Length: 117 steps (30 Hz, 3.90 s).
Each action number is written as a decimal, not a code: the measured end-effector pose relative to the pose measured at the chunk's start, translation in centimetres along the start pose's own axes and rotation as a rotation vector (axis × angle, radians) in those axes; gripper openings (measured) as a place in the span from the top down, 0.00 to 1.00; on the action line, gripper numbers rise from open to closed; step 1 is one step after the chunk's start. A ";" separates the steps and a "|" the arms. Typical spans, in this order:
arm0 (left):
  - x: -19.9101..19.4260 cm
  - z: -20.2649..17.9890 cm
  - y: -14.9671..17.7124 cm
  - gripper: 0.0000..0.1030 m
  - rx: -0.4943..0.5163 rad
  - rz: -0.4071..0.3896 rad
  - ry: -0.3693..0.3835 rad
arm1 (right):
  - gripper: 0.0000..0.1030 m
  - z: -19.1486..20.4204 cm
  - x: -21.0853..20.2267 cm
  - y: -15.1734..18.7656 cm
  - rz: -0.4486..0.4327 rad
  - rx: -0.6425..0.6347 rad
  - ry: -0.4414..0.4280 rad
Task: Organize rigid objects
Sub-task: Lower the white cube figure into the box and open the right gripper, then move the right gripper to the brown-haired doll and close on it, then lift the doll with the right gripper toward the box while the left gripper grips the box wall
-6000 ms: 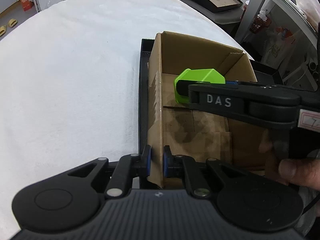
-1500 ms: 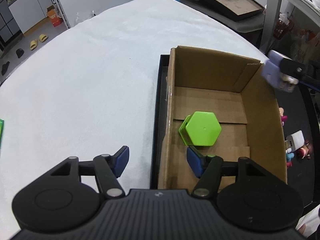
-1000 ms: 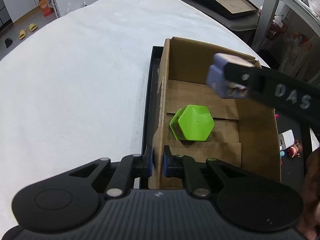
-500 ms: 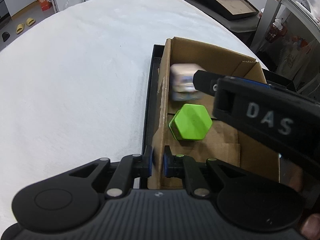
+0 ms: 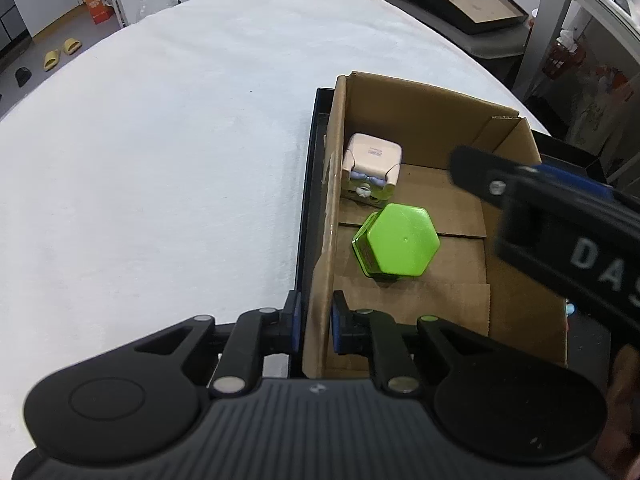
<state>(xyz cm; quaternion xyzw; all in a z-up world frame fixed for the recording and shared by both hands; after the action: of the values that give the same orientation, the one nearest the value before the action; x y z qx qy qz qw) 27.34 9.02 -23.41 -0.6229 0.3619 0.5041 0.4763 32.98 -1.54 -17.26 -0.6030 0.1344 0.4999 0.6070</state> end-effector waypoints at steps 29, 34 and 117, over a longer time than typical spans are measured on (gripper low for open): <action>-1.7 -1.3 1.8 0.49 0.015 -0.012 -0.164 | 0.27 -11.9 -4.7 5.5 0.024 0.282 0.265; -1.7 -1.9 1.8 0.37 0.042 -0.014 -0.188 | 0.25 -13.6 -4.8 7.1 0.050 0.354 0.297; -1.8 -2.0 0.7 0.32 0.087 -0.049 -0.184 | 0.73 -19.2 -4.6 6.7 -0.026 0.524 0.303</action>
<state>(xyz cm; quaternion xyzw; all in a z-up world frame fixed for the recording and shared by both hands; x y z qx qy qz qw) 26.80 6.86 -21.70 -0.5614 0.3228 0.5311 0.5464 34.09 -21.69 -22.31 -0.4950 0.3401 0.3448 0.7214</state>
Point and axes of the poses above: each gripper's, at about its wrist camera, not at the fingertips, and x roughly the way its jaws point, z to its left, y to its underside, the point moved 8 cm from there along x, roughly the way its jaws point, and after that the axes turned 8 degrees about z, right-handed, at the moved point
